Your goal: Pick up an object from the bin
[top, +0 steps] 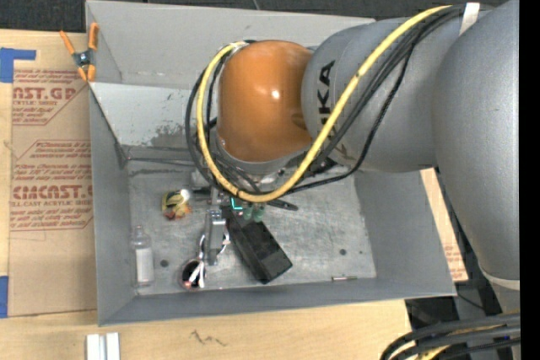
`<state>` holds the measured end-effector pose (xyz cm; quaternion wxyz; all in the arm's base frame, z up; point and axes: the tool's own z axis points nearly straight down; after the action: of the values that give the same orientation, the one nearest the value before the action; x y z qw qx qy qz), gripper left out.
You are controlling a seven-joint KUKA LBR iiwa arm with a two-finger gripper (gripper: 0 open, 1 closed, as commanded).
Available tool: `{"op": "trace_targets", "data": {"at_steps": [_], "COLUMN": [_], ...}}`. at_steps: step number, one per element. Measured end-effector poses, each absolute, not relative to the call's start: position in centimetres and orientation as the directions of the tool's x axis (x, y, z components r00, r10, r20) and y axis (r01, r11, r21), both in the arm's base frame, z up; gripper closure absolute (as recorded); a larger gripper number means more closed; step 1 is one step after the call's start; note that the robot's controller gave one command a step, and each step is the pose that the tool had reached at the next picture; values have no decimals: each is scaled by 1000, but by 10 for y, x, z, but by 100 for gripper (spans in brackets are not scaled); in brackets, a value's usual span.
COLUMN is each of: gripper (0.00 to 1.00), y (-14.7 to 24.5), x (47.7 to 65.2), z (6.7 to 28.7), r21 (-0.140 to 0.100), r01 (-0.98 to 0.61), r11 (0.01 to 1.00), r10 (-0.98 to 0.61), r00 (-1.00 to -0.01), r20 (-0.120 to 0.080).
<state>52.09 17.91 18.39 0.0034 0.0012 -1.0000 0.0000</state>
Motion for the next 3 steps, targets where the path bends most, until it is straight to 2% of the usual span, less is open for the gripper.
{"op": "trace_targets", "data": {"at_steps": [1,2,3], "gripper": [0,100,100], "y": [178,149,150], "x": [523,511,512], "z": [188,82,84], "r21": [1,-1,1], "r01": [0,-113,-114], "r11": [1000,994,994], "r10": [0,-113,-114], "r00": [-1000,-994,-994], "r20": [0,4,1]}}
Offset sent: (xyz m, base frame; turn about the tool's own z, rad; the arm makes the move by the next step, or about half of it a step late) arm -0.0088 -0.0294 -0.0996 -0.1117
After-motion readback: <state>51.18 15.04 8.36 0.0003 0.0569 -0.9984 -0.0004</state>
